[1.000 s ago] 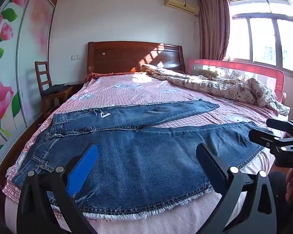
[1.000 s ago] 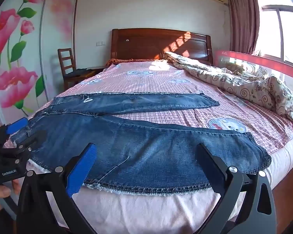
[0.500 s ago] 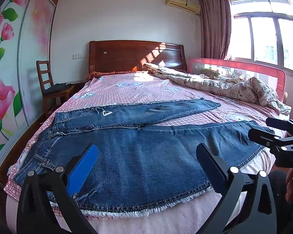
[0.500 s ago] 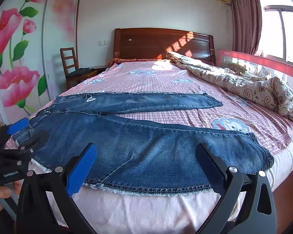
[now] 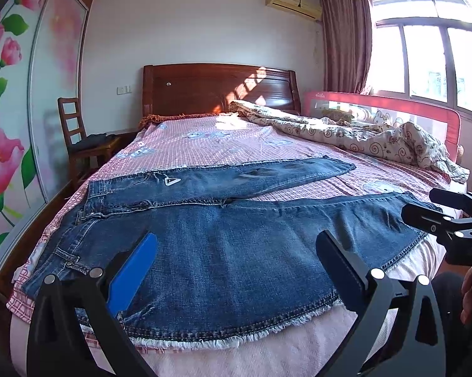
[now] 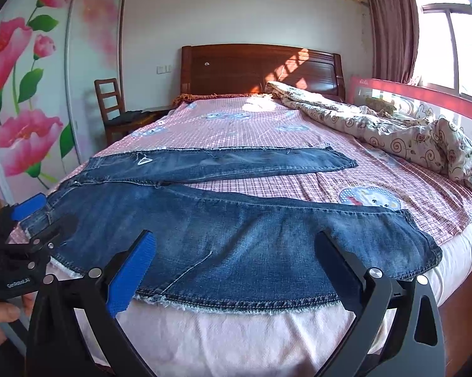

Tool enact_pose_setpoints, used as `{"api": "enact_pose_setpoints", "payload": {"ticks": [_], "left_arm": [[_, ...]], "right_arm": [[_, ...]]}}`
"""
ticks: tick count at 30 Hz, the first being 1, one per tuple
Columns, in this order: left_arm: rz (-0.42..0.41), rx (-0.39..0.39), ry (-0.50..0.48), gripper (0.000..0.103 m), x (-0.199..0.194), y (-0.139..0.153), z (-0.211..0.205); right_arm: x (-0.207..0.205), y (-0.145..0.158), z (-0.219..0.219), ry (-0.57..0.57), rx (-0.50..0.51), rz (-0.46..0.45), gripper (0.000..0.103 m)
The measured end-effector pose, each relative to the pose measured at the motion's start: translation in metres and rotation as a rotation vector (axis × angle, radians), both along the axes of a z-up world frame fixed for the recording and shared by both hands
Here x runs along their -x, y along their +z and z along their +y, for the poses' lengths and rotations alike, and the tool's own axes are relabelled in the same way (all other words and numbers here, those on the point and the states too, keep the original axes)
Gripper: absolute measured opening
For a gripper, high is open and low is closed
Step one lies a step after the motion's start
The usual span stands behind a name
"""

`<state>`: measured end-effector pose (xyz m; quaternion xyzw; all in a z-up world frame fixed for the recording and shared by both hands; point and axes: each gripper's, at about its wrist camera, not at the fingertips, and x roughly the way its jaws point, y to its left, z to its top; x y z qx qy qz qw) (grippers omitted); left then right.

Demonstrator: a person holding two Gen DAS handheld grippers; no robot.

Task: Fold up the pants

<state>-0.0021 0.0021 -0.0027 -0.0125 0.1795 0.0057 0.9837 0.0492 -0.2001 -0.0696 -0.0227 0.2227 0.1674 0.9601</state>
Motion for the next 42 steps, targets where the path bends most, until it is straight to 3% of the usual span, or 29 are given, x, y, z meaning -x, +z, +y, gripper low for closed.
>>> {"api": "enact_pose_setpoints", "payload": {"ticks": [15, 19, 27, 42], "left_arm": [[0.021, 0.013, -0.019, 0.101, -0.004, -0.003, -0.008], [0.003, -0.027, -0.014, 0.101, -0.005, -0.004, -0.009], [0.088, 0.030, -0.012, 0.101, -0.008, -0.006, -0.005], [0.068, 0.012, -0.011, 0.101, -0.007, -0.009, -0.007]], "right_arm": [[0.008, -0.012, 0.004, -0.022, -0.004, 0.002, 0.100], [0.011, -0.014, 0.006, -0.019, 0.000, 0.001, 0.100], [0.013, -0.017, 0.007, -0.022, -0.004, 0.004, 0.100], [0.014, -0.020, 0.012, -0.025, -0.008, 0.018, 0.100]]}}
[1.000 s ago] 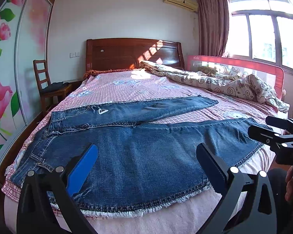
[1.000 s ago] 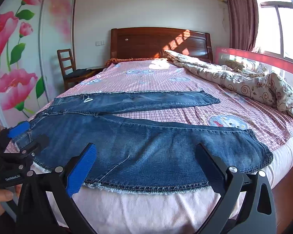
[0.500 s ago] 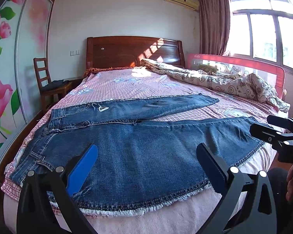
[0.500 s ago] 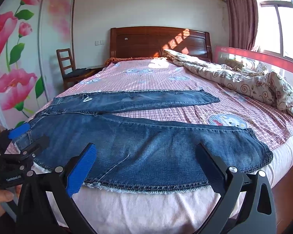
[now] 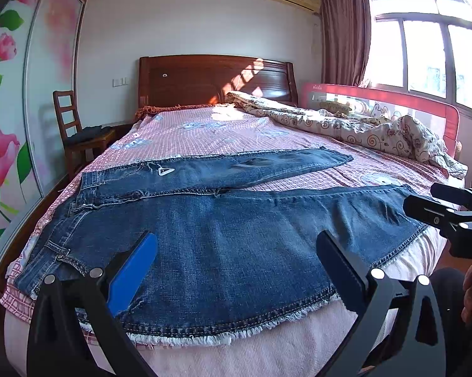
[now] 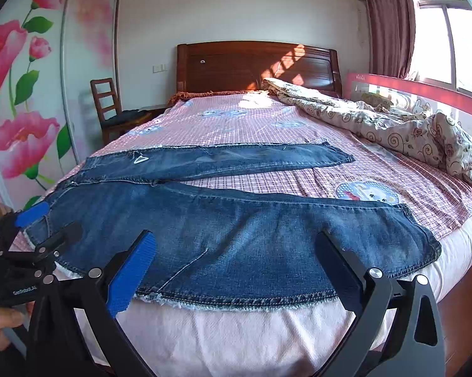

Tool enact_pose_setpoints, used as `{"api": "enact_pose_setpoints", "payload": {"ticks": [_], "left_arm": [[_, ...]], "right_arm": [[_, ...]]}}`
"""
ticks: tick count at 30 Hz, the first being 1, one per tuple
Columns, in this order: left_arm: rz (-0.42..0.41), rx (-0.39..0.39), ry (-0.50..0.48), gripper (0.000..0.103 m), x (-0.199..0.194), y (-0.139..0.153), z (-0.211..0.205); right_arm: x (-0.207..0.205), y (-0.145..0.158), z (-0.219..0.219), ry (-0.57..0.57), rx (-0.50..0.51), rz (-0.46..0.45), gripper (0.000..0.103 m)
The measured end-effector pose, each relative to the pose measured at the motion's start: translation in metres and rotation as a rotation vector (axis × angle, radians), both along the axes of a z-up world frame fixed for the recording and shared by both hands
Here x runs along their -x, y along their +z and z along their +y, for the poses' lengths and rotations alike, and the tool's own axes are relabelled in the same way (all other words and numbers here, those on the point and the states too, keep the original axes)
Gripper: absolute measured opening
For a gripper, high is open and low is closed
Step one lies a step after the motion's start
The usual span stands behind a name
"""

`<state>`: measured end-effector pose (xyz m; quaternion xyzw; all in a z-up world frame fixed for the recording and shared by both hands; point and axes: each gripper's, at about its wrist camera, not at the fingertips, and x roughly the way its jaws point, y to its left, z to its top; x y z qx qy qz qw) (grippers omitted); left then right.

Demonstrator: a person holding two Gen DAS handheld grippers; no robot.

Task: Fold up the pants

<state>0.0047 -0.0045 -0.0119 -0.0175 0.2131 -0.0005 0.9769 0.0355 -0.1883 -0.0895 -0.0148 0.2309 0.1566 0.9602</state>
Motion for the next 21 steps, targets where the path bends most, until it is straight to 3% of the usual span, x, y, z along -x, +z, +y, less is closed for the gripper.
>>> {"api": "enact_pose_setpoints", "payload": {"ticks": [21], "left_arm": [[0.031, 0.009, -0.006, 0.101, -0.013, -0.010, 0.000]], "right_arm": [[-0.007, -0.009, -0.002, -0.013, -0.027, 0.052, 0.100]]}}
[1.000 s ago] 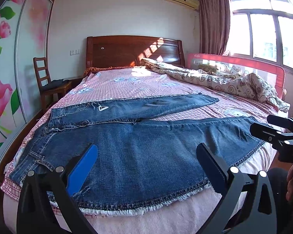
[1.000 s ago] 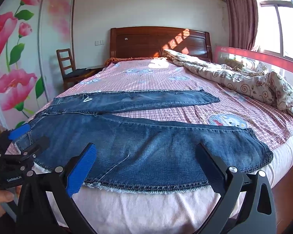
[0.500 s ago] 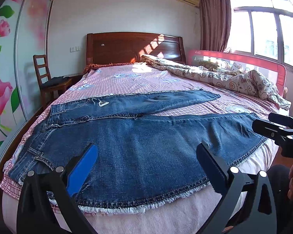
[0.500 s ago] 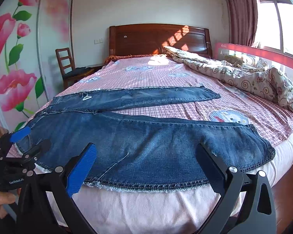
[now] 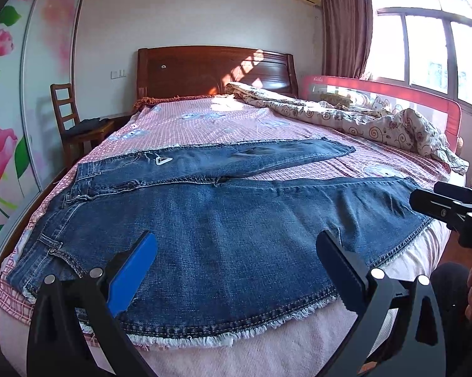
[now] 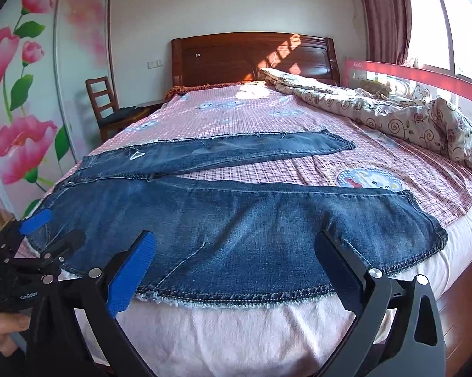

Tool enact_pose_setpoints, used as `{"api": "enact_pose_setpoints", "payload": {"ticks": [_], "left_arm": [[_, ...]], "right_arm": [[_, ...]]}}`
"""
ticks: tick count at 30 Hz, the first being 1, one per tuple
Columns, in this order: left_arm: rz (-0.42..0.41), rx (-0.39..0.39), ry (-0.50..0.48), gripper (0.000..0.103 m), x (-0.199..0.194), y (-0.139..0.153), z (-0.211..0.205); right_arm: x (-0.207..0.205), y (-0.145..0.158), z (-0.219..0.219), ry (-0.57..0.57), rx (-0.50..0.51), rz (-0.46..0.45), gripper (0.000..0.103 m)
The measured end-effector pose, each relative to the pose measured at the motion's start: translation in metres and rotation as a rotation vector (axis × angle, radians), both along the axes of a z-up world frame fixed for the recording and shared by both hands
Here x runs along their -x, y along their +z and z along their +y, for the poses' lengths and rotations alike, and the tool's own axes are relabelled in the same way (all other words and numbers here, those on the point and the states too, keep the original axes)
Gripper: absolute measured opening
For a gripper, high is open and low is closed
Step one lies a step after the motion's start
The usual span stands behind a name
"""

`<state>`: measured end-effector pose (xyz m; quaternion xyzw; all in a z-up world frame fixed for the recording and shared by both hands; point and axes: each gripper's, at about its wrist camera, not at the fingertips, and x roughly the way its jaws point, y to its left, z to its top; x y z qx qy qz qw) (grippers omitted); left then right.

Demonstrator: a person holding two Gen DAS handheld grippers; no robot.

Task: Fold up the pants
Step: 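Lower the left tool onto the jeans waistband and close it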

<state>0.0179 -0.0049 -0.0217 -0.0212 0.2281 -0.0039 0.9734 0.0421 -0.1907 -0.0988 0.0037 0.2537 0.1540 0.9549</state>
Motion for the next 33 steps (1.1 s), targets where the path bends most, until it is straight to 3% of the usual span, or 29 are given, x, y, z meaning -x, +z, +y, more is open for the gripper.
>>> {"api": "enact_pose_setpoints", "payload": {"ticks": [4, 7, 11, 14, 17, 23, 27, 29, 31, 33], "left_arm": [[0.022, 0.001, -0.013, 0.101, -0.003, 0.002, 0.002], [0.066, 0.079, -0.058, 0.101, -0.009, 0.009, 0.019], [0.143, 0.214, -0.027, 0.101, -0.028, 0.021, 0.074], [0.221, 0.246, 0.007, 0.101, -0.053, 0.030, 0.120], [0.272, 0.356, 0.023, 0.101, -0.081, 0.036, 0.174], [0.334, 0.694, 0.025, 0.101, -0.150, 0.017, 0.277], [0.317, 0.697, 0.019, 0.101, -0.206, 0.012, 0.323], [0.281, 0.590, 0.024, 0.100, -0.226, 0.014, 0.334], [0.269, 0.534, -0.014, 0.099, -0.246, 0.010, 0.343], [0.294, 0.447, -0.044, 0.089, -0.265, 0.003, 0.342]], "right_arm": [[-0.003, -0.002, -0.001, 0.000, 0.000, 0.018, 0.100], [-0.005, -0.005, -0.002, 0.004, 0.002, 0.033, 0.100], [-0.011, -0.010, 0.001, 0.010, 0.012, 0.068, 0.100], [-0.017, -0.015, 0.005, 0.018, 0.017, 0.098, 0.100], [-0.022, -0.017, 0.011, 0.025, 0.028, 0.120, 0.100], [-0.032, -0.023, 0.021, 0.039, 0.038, 0.169, 0.100], [-0.037, -0.024, 0.026, 0.053, 0.047, 0.190, 0.100], [-0.040, -0.024, 0.030, 0.057, 0.058, 0.203, 0.100], [-0.044, -0.025, 0.034, 0.058, 0.061, 0.220, 0.100], [-0.048, -0.027, 0.039, 0.059, 0.068, 0.240, 0.100]]}}
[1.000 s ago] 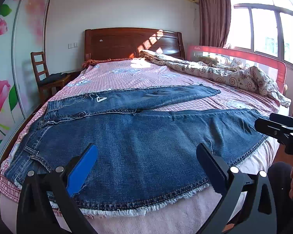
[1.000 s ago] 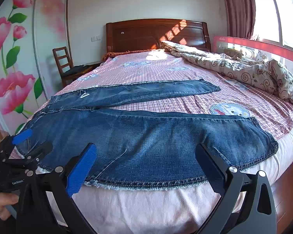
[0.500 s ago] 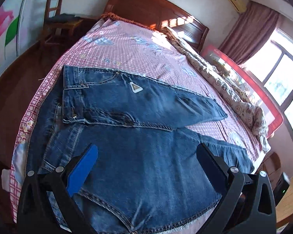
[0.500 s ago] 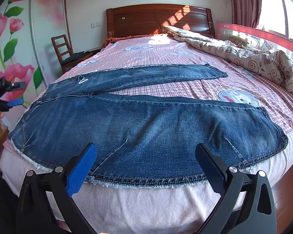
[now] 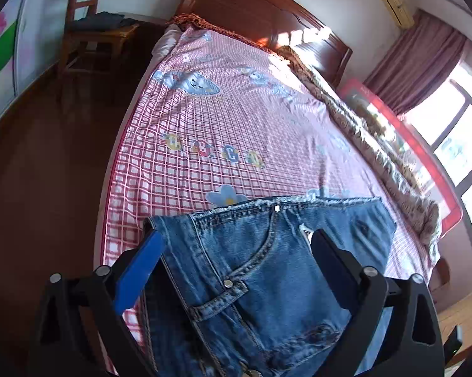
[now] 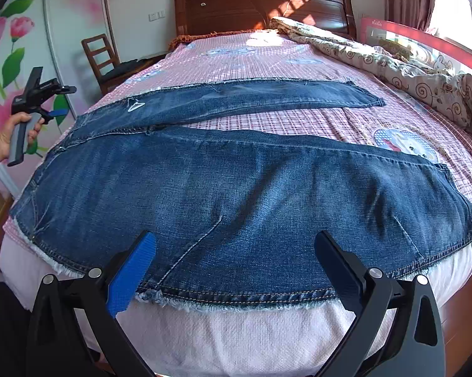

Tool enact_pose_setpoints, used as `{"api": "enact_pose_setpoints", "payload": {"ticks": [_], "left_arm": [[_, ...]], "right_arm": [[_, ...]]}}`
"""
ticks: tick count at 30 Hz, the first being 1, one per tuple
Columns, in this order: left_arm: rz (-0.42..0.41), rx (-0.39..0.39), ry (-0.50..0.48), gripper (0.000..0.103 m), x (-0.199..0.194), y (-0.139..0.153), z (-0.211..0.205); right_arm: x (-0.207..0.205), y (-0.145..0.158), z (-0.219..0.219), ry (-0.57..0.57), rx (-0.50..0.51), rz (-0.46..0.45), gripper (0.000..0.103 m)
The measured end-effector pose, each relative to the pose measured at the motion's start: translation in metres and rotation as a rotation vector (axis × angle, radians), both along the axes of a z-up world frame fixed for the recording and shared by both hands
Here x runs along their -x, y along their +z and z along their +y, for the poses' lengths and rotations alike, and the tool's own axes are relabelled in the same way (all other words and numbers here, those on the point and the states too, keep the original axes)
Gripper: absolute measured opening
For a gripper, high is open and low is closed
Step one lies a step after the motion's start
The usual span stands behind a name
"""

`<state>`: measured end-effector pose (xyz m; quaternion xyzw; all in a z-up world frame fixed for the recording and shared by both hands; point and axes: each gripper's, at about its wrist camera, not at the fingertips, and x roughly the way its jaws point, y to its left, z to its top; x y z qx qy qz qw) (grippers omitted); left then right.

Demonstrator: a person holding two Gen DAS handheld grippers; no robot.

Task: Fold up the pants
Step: 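Lower the left tool onto the jeans waistband and close it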

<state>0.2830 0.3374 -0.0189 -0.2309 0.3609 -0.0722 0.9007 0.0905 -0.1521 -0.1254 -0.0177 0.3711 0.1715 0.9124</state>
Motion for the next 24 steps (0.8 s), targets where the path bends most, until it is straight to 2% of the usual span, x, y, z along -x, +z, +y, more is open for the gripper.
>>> {"api": "enact_pose_setpoints", "payload": {"ticks": [1, 2, 5, 9, 14, 15, 16, 18, 21, 24], "left_arm": [[0.010, -0.028, -0.027, 0.081, -0.008, -0.004, 0.002], [0.027, -0.067, -0.048, 0.079, -0.017, -0.009, 0.000], [0.054, -0.122, -0.044, 0.079, -0.025, -0.024, 0.010], [0.041, -0.096, 0.017, 0.084, -0.029, -0.035, 0.032], [0.047, -0.090, -0.036, 0.082, -0.032, -0.047, 0.030], [0.039, -0.071, -0.056, 0.080, -0.031, -0.047, 0.028], [0.038, -0.057, -0.077, 0.072, -0.030, -0.048, 0.025], [0.042, -0.091, -0.081, 0.070, -0.029, -0.048, 0.021], [0.048, -0.045, -0.068, 0.066, -0.026, -0.050, 0.027], [0.061, -0.019, -0.039, 0.054, -0.023, -0.052, 0.031]], "right_arm": [[-0.002, -0.001, 0.003, 0.003, 0.001, 0.010, 0.100], [-0.005, -0.002, 0.006, 0.007, 0.000, 0.021, 0.100], [-0.010, -0.003, 0.015, 0.019, -0.006, 0.046, 0.100], [-0.016, -0.003, 0.027, 0.047, -0.001, 0.057, 0.100], [-0.019, -0.008, 0.038, 0.062, -0.006, 0.079, 0.100], [-0.019, -0.009, 0.039, 0.063, -0.003, 0.083, 0.100], [-0.019, -0.010, 0.040, 0.063, -0.003, 0.088, 0.100], [-0.020, -0.013, 0.040, 0.063, -0.007, 0.097, 0.100], [-0.018, -0.015, 0.039, 0.059, -0.013, 0.104, 0.100], [-0.017, -0.014, 0.037, 0.057, -0.020, 0.098, 0.100]]}}
